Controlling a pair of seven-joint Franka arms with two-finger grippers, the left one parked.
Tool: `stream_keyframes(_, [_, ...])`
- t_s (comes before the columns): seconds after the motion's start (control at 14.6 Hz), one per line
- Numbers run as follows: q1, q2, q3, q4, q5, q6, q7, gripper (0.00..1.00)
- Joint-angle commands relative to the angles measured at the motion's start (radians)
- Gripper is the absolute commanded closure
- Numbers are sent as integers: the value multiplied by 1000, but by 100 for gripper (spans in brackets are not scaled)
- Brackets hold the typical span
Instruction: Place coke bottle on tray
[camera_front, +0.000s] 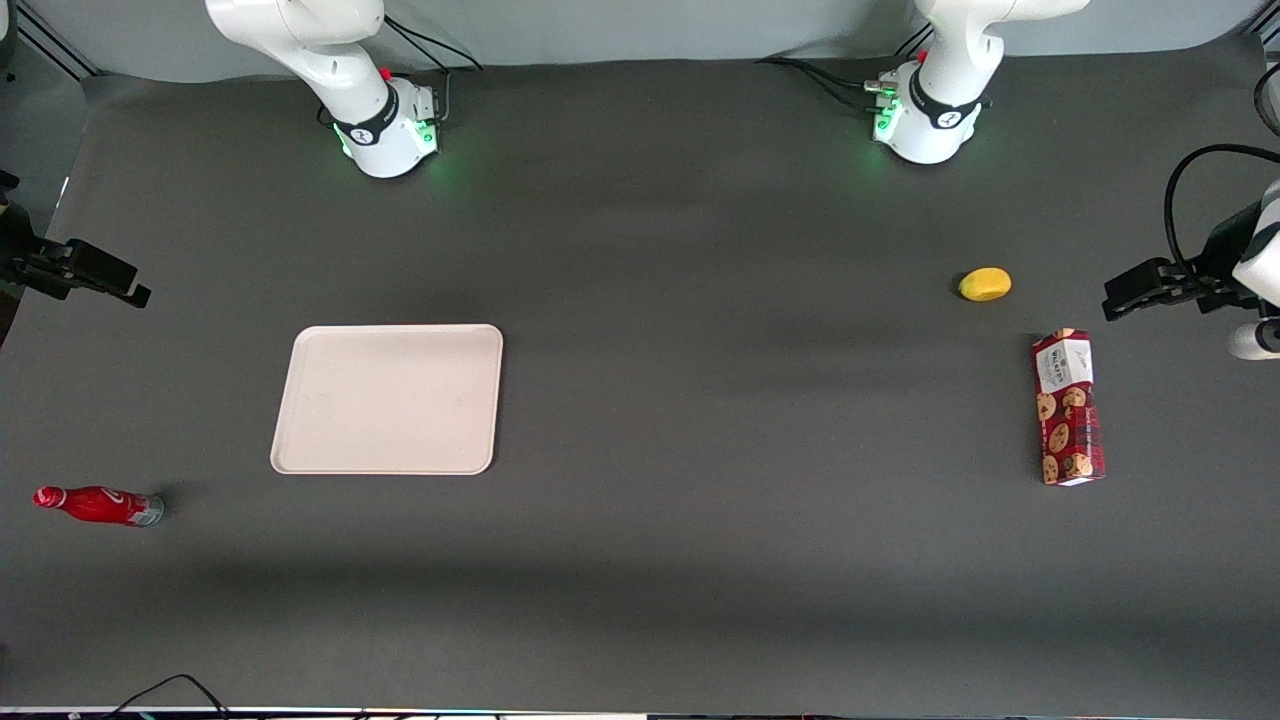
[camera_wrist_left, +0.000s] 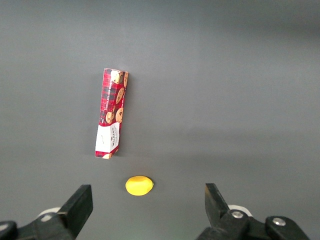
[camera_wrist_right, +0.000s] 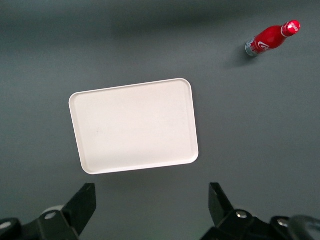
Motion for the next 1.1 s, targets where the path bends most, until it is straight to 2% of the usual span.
stream_keyframes(0.0, [-1, -24, -3, -6, -4, -26, -6, 0])
stream_keyframes(0.48, [-1, -24, -14, 2, -4, -48, -72, 0])
stream_keyframes(1.03, [-1, -30, -12, 1, -7, -48, -68, 0])
